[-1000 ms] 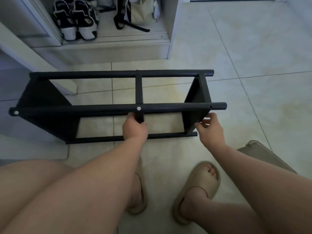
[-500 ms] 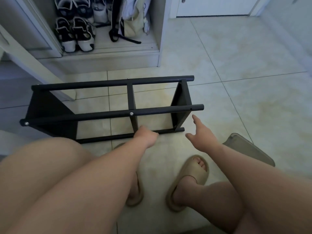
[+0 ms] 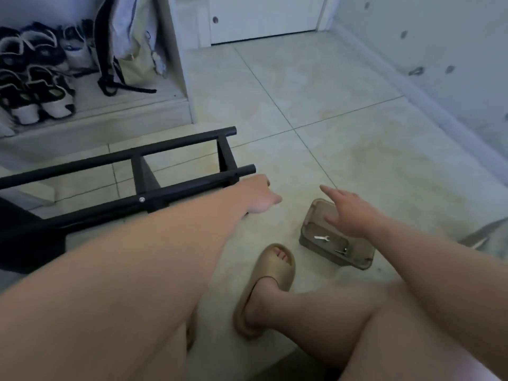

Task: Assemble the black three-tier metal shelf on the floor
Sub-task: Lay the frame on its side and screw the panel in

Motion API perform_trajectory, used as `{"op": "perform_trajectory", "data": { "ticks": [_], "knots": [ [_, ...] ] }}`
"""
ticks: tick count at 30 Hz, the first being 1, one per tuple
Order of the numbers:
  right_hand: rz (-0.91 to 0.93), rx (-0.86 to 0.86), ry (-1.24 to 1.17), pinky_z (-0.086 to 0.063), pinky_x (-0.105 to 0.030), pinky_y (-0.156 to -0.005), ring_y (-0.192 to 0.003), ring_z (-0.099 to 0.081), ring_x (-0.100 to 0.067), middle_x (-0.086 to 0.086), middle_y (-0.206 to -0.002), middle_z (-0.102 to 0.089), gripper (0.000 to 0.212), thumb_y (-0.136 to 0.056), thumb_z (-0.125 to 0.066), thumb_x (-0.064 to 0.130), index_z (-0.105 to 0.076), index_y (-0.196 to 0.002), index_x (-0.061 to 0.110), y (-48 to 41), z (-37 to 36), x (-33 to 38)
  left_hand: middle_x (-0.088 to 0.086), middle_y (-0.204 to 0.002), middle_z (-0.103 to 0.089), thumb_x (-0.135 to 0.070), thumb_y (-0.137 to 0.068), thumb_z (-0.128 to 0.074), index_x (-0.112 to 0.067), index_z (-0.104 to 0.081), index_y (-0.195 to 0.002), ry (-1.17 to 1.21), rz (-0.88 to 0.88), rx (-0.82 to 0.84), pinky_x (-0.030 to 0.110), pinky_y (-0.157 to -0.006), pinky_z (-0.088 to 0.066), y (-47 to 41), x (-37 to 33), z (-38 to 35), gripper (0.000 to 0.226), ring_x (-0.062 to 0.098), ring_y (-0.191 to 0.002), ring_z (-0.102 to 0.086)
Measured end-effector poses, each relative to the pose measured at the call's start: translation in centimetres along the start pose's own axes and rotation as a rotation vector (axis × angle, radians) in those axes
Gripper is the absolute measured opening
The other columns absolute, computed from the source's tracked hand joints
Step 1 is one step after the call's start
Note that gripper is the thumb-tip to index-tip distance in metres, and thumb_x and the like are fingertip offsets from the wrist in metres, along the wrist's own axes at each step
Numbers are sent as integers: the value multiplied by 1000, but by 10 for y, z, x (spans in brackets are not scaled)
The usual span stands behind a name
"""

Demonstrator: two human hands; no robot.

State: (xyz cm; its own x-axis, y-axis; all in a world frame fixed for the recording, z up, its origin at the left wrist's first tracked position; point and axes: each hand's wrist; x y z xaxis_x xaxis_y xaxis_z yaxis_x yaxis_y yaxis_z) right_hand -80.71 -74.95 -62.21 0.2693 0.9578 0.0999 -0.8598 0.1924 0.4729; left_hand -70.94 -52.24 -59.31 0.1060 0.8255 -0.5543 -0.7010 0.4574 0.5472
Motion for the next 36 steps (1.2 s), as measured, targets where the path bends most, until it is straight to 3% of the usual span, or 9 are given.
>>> {"op": "perform_trajectory", "data": {
  "ticks": [7, 10, 13, 17, 21, 23, 29, 34, 36],
  "knots": [
    [-186, 244, -53, -43, -36, -109, -134, -51, -30, -9, -147, -55, 53, -100, -55, 32, -45, -151, 22, -73, -48, -65, 9, -150, -49, -44, -100, -55, -9, -45, -148, -227, 42, 286, 34, -97, -40, -98, -11, -57, 60, 32, -132, -50],
    [-203, 287, -28, -45, -36, -107, -131, -53, -30, -9, -145, -57, 46, -101, -52, 29, -52, -146, 21, -104, -69, -81, 10, -136, -57, -39, -104, -50, -16, -53, -143, -164, 104, 367, 40, -95, -52, -131, 2, -79, 45, 32, -118, -59],
    [-222, 342, -4, -48, -36, -102, -123, -58, -31, -9, -137, -62, 40, -100, -52, 25, -58, -139, 19, -130, -96, -99, 12, -124, -63, -41, -102, -52, -11, -56, -135, -8, 177, 408, 45, -94, -55, -165, 11, -111, 45, 30, -109, -65],
    [-223, 401, 22, -53, -39, -95, -111, -64, -33, -11, -123, -67, 30, -98, -54, 21, -65, -126, 17, -142, -141, -119, 13, -114, -65, -41, -99, -57, -7, -62, -118, 166, 157, 399, 35, -74, -48, -195, 8, -150, 39, 33, -100, -66],
    [-169, 439, 113, -54, -38, -82, -102, -66, -33, -9, -119, -66, 30, -97, -56, 22, -60, -127, 22, -142, -174, -136, 5, -91, -66, -35, -96, -64, -17, -61, -91, 252, 113, 396, 27, -62, -43, -207, 8, -183, 19, 29, -89, -66],
    [-136, 449, 155, -53, -38, -80, -104, -65, -33, -9, -119, -65, 33, -98, -54, 20, -57, -130, 24, -140, -184, -145, 10, -86, -70, -31, -94, -67, -16, -60, -82, 282, 119, 392, 28, -60, -46, -210, 11, -193, 20, 28, -82, -69],
    [-34, 408, 367, -42, -34, -73, -112, -63, -31, -6, -127, -58, 22, -99, -54, 14, -57, -121, 16, -137, -212, -159, 18, -87, -73, -28, -88, -76, -12, -60, -82, 349, 117, 367, 46, -84, -57, -215, 18, -194, 24, 34, -89, -73],
    [-57, 428, 392, -44, -32, -72, -110, -65, -29, -5, -121, -63, 20, -99, -52, 11, -64, -114, 15, -145, -214, -153, 19, -95, -72, -28, -87, -77, -11, -61, -91, 392, 160, 364, 46, -87, -56, -211, 18, -191, 24, 34, -94, -72],
    [-97, 419, 342, -47, -33, -74, -107, -66, -30, -7, -118, -65, 18, -97, -54, 13, -65, -112, 15, -146, -206, -152, 16, -93, -73, -27, -90, -75, -10, -61, -96, 395, 175, 377, 40, -80, -56, -209, 17, -188, 22, 30, -90, -74]
  ]
}}
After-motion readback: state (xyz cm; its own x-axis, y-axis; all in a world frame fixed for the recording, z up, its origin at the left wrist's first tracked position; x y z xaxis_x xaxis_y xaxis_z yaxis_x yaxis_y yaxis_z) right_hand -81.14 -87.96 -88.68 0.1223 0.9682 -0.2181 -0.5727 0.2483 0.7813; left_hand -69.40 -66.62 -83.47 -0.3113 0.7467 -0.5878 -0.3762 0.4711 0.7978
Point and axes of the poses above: each hand's wrist, its own y-axis away from the middle knuckle, its own z-axis out of the back of the hand, x = y × z
